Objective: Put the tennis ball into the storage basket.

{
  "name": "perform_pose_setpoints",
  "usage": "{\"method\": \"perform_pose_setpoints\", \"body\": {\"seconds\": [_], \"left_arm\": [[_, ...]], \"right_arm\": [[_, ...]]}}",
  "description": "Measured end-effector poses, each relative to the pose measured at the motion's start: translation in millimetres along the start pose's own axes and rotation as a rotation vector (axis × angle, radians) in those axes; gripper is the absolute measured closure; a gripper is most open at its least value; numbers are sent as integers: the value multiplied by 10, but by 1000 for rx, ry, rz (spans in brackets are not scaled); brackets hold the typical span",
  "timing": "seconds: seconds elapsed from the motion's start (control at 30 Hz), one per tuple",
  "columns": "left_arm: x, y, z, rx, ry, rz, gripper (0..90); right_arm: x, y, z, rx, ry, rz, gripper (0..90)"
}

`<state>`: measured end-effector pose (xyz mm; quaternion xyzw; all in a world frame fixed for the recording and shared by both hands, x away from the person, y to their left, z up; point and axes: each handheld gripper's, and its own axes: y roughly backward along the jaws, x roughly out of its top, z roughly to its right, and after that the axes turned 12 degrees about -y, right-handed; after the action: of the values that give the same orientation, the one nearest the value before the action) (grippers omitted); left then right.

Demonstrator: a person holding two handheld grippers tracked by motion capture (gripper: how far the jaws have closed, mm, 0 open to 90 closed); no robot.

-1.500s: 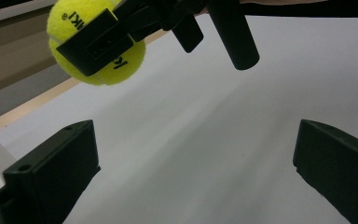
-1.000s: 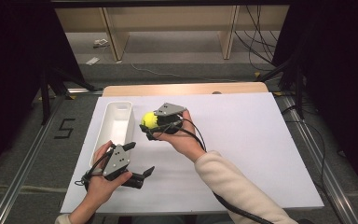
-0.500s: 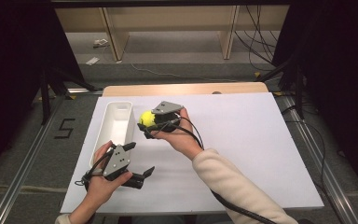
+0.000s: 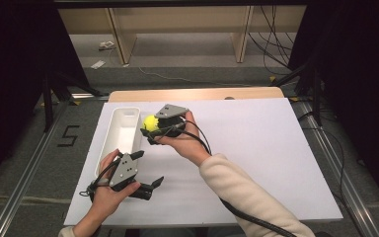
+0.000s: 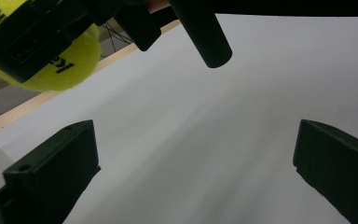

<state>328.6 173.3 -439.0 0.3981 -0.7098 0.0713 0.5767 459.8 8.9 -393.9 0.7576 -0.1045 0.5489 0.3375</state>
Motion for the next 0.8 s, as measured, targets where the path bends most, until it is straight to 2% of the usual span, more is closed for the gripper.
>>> {"method": "perform_pose_setpoints", "body": {"seconds": [0.23,0.8], "left_arm": [[-1,0,1,-2,2,1,0],[4,2,5,-4,2,3,0]], "right_arm": [[18,-61,-39,13,15,-16,270],[82,-211,-89,31,15,-31,270]]}}
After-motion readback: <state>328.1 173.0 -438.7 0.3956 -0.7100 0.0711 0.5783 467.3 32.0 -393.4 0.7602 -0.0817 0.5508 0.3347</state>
